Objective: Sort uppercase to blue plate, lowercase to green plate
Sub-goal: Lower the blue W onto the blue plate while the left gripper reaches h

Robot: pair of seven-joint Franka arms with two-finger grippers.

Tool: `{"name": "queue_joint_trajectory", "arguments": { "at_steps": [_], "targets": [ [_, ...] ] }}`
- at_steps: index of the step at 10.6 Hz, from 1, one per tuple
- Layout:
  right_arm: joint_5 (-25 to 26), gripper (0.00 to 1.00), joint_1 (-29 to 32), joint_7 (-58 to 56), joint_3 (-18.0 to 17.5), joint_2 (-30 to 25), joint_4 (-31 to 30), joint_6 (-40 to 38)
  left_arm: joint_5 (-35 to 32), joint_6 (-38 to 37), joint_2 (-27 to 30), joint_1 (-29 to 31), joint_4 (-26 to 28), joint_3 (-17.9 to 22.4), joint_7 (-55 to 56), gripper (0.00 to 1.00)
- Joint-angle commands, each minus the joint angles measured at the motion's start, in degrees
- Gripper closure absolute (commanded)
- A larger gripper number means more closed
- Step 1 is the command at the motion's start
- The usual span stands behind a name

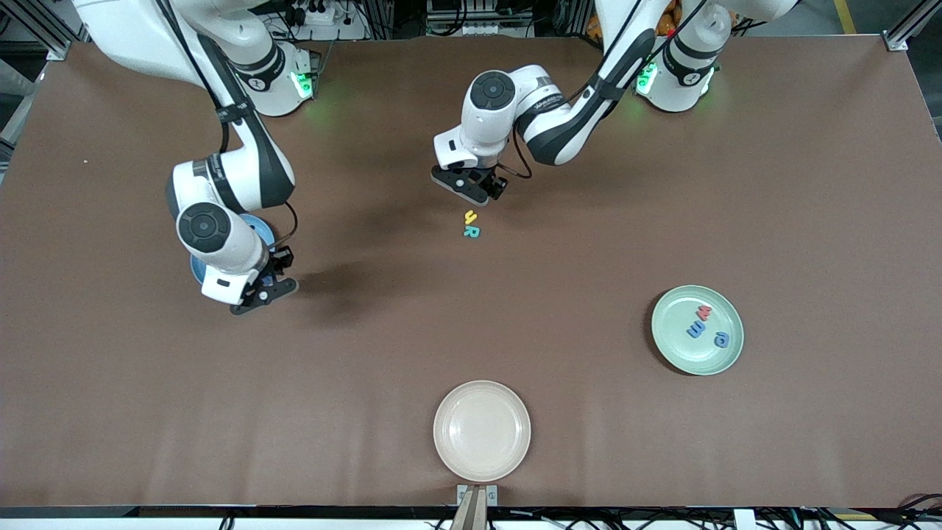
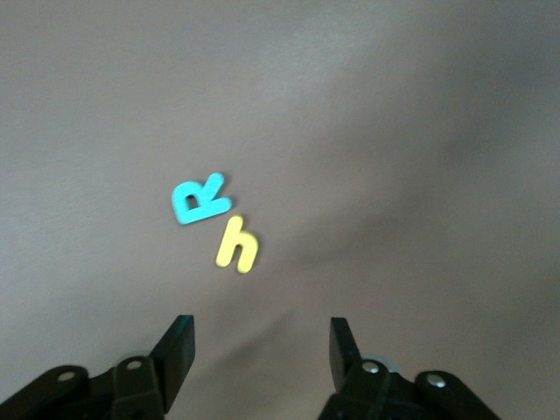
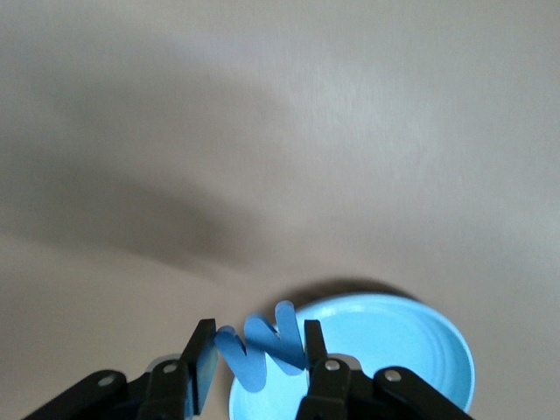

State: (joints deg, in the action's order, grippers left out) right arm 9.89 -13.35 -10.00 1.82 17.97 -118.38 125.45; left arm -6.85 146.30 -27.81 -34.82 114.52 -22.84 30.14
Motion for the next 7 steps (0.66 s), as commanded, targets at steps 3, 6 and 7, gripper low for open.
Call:
{"name": "queue_joint_trajectory", "arguments": {
  "at_steps": [3, 6, 7],
  "targets": [
    [-1.90, 0.56, 4.11, -11.94, 6.25, -3.73, -10.36, 0.67, -5.81, 3.12, -5.14, -0.07, -2.54, 0.61, 0.62, 0.32],
    [-5.83, 0.55, 6.75, -13.64, 6.45, -2.77, -13.36, 1.81, -7.48, 3.12, -6.73, -0.16, -3.34, 0.78, 0.62, 0.32],
    [-8.55, 0.55, 6.76, -13.64, 6.45, -2.07, -14.15, 2.86, -8.44, 3.12, -6.99, -0.25, -3.34, 0.96, 0.53, 0.33]
  ]
}}
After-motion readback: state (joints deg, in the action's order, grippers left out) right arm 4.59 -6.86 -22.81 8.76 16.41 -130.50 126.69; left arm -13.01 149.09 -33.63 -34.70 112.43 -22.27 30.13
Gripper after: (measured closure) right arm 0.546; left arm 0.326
